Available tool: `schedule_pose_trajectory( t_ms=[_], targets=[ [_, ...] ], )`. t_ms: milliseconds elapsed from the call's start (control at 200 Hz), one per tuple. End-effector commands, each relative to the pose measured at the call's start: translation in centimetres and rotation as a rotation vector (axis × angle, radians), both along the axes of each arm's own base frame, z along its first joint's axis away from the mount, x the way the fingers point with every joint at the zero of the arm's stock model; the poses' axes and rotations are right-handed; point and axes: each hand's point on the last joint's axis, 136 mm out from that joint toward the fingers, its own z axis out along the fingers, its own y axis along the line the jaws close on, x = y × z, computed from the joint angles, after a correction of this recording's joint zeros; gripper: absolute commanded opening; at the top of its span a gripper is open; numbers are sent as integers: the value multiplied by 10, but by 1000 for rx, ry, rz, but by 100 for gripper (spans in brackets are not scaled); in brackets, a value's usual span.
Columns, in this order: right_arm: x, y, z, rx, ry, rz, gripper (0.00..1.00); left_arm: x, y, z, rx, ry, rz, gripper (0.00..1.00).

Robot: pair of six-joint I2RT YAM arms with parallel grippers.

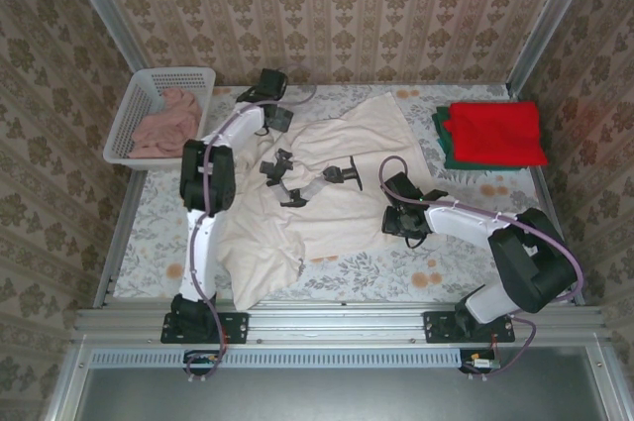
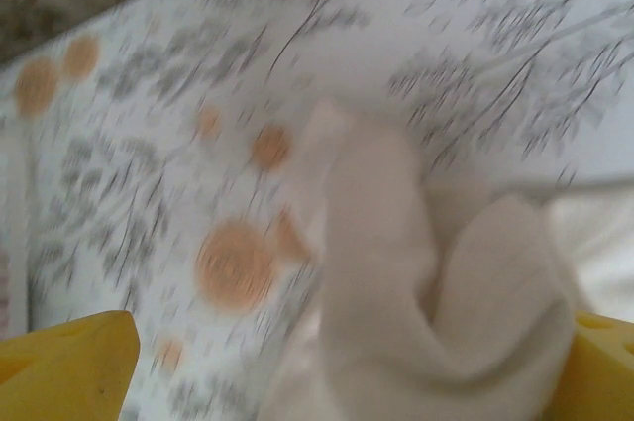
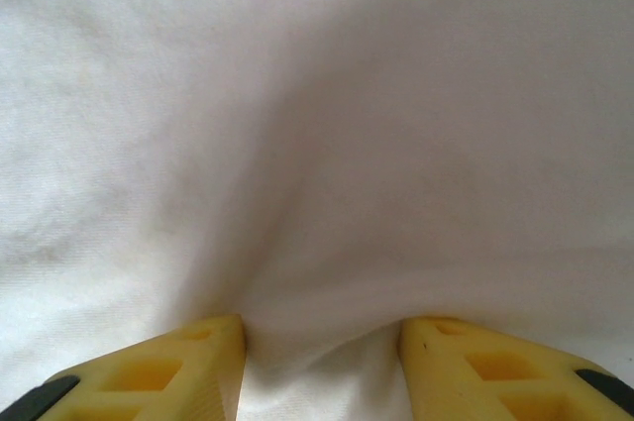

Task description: Fold and stack the t-shirts

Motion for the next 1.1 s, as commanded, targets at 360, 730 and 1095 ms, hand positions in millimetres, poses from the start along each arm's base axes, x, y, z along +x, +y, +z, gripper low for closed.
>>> schedule_pose_trajectory(
  t_ms=[360,730,1095],
  targets=[
    [-56,-28,24,-33,47,-60,48,-68,53,40,-164,56,292,100],
    [115,28,105,2,-208,97,50,-97,-13,-21,-587,211,142,59],
    [288,15,30,38,-68,4,47,-65,72,-53,-460,217,357,57]
  ],
)
